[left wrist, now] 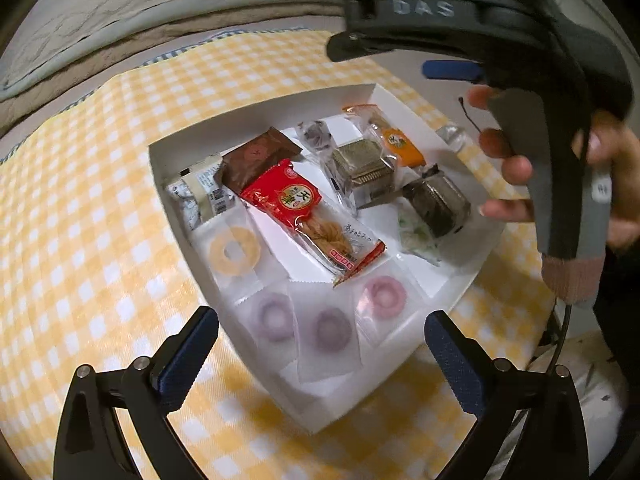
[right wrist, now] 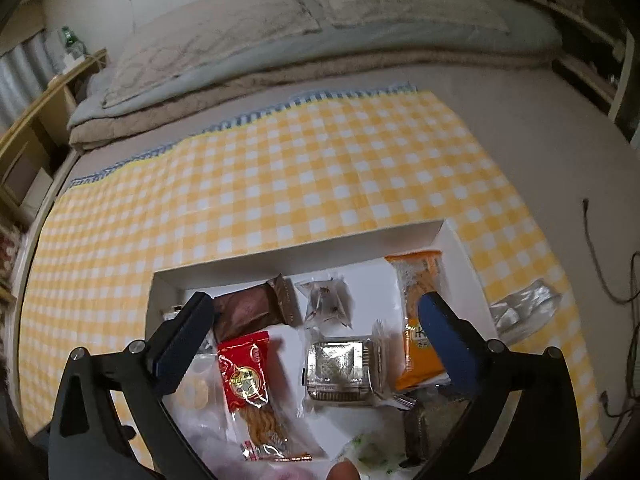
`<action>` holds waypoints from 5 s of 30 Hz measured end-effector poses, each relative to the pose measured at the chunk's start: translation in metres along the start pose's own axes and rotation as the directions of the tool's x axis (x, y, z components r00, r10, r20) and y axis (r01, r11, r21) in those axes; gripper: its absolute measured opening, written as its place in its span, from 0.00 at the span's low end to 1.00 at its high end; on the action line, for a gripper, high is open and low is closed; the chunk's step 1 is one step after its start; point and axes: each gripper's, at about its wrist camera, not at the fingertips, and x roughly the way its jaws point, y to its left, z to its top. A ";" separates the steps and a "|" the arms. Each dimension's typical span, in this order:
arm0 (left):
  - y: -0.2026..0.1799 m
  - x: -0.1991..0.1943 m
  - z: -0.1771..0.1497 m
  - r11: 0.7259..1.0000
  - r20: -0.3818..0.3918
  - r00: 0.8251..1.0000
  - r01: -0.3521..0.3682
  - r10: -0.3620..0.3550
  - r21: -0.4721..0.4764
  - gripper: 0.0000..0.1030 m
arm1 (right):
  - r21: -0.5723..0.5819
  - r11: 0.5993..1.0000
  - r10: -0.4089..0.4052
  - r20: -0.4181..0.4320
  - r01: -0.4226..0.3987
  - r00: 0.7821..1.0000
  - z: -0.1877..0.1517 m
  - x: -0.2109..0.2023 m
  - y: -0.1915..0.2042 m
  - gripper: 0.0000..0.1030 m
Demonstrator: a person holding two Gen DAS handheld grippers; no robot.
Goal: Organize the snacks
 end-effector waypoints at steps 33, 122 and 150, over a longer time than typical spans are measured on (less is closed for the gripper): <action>-0.053 -0.213 -0.149 0.943 0.415 0.863 -0.181 0.289 -0.280 1.00 | -0.058 0.998 -0.013 0.279 0.030 0.960 -0.136 -0.210 -0.006 1.00; -0.120 -0.186 -0.243 0.853 0.493 0.697 -0.402 0.521 -0.334 1.00 | -0.121 0.985 -0.063 0.409 0.123 0.910 -0.222 -0.236 -0.010 1.00; -0.118 -0.187 -0.244 0.851 0.492 0.695 -0.402 0.524 -0.338 1.00 | -0.123 0.985 -0.063 0.410 0.123 0.910 -0.222 -0.235 -0.010 1.00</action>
